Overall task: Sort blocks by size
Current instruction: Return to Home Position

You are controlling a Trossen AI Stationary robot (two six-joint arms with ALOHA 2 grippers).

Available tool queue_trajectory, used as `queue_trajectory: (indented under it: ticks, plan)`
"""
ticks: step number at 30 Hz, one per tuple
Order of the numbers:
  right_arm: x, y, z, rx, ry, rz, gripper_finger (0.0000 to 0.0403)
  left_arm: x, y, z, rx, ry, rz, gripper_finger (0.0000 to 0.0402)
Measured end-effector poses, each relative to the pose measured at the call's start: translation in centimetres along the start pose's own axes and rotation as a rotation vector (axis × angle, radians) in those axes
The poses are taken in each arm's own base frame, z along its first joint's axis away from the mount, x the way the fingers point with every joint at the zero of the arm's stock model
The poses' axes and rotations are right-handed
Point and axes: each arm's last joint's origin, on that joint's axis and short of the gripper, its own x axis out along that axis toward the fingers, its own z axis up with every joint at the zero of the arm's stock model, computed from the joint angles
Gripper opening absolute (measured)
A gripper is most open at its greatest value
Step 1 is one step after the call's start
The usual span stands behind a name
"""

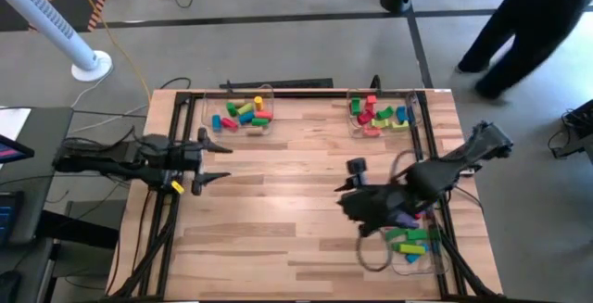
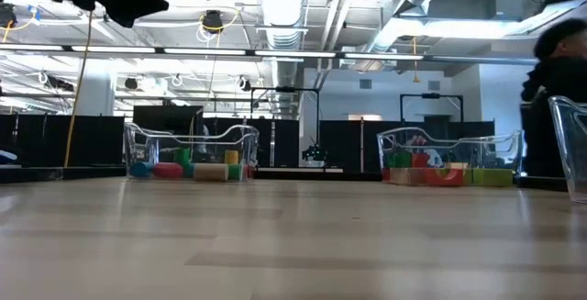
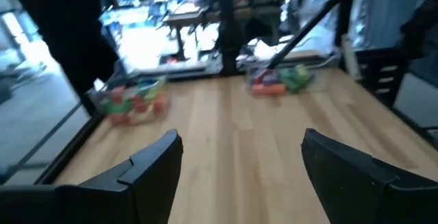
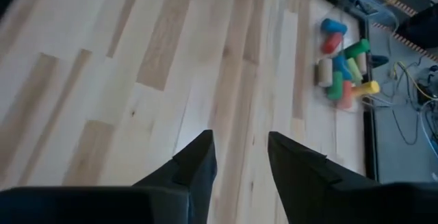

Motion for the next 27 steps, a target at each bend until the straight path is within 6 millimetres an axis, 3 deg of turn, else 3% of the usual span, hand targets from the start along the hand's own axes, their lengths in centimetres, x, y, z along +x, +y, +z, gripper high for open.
queue_trajectory:
  ticks: [5,11,19,27]
  plan:
    - [-4.2,-0.7,-2.0,0.040,-0.069,-0.011,0.0164,0.4,-0.9,-0.8,0.012,-0.061,-0.051,0.0288]
    - [-6.6,-0.5,-8.0,0.151,-0.187,-0.036,0.0163,0.4,-1.4,-1.0,0.052,-0.050,-0.003,0.0288]
    - [-5.8,0.1,-15.4,0.270,-0.351,-0.001,0.0163,0.4,-2.2,-1.6,0.064,-0.061,0.004,0.0288]
    - [-4.9,-0.5,-19.5,0.335,-0.421,0.017,0.0163,0.6,-2.6,-4.5,0.037,-0.081,0.034,0.0288]
